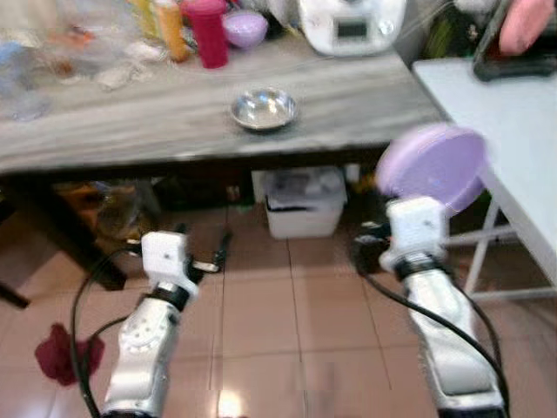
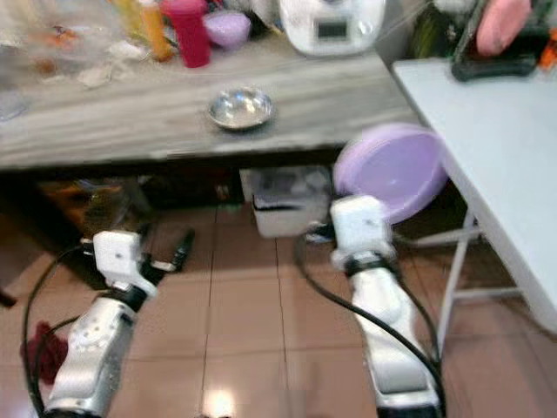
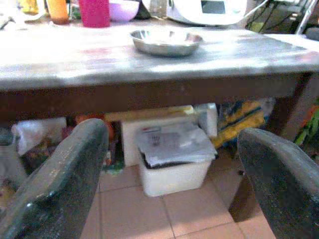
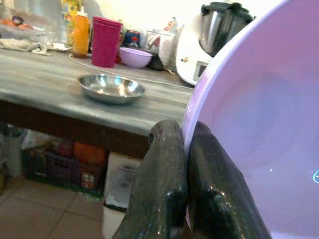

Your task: Setting the table

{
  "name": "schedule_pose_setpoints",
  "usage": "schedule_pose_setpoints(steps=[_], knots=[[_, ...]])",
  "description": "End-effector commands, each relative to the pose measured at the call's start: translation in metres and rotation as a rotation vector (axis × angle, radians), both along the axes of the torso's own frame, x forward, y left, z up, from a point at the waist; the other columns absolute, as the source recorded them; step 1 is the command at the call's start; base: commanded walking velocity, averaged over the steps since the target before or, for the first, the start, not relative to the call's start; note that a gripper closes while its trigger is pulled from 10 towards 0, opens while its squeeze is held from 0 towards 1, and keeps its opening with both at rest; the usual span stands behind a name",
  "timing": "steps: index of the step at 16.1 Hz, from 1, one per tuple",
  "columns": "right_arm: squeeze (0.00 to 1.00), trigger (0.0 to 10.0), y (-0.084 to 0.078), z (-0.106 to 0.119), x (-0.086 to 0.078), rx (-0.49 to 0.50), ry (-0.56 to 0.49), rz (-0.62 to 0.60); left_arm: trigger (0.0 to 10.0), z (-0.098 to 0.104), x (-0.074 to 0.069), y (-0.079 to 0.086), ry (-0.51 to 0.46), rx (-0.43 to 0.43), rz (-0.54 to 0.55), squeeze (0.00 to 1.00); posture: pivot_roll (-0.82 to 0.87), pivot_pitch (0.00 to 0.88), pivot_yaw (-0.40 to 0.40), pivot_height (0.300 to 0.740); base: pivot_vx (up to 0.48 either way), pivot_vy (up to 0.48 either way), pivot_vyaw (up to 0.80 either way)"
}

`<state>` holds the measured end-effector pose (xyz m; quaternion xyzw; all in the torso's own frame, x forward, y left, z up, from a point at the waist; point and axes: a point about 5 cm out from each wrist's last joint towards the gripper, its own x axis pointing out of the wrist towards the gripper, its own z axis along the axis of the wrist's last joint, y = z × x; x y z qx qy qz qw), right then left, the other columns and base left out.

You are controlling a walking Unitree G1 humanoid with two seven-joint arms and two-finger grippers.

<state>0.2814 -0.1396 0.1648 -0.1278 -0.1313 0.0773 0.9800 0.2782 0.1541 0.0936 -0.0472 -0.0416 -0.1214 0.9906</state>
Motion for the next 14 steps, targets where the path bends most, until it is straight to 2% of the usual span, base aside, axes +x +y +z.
schedule_pose_setpoints(steps=[1, 7, 11, 14], knots=[[0.0, 10.0, -0.006, 0.004, 0.0, -0.004, -0.013, -0.015, 10.0, 0.002, 0.002, -0.007, -0.011, -0.005, -0.019, 0.0, -0.24, 0.091, 0.05, 0.74, 0.454, 0.0, 0.0], [0.0, 10.0, -0.01, 0.005, 0.0, -0.004, -0.021, -0.029, 10.0, 0.006, 0.009, -0.011, -0.024, -0.012, -0.031, 0.0, -0.25, 0.086, 0.056, 0.74, 0.458, 0.0, 0.52], [0.0, 10.0, -0.012, 0.012, 0.002, 0.001, -0.037, -0.042, 10.0, 0.023, 0.014, -0.022, -0.083, -0.015, -0.077, 0.0, -0.25, 0.088, 0.065, 0.74, 0.442, 0.0, 0.0], [0.0, 10.0, -0.014, 0.013, 0.004, -0.003, -0.041, -0.052, 10.0, 0.025, 0.014, -0.026, -0.084, -0.017, -0.102, 0.0, -0.25, 0.089, 0.063, 0.74, 0.393, 0.0, 0.0]])
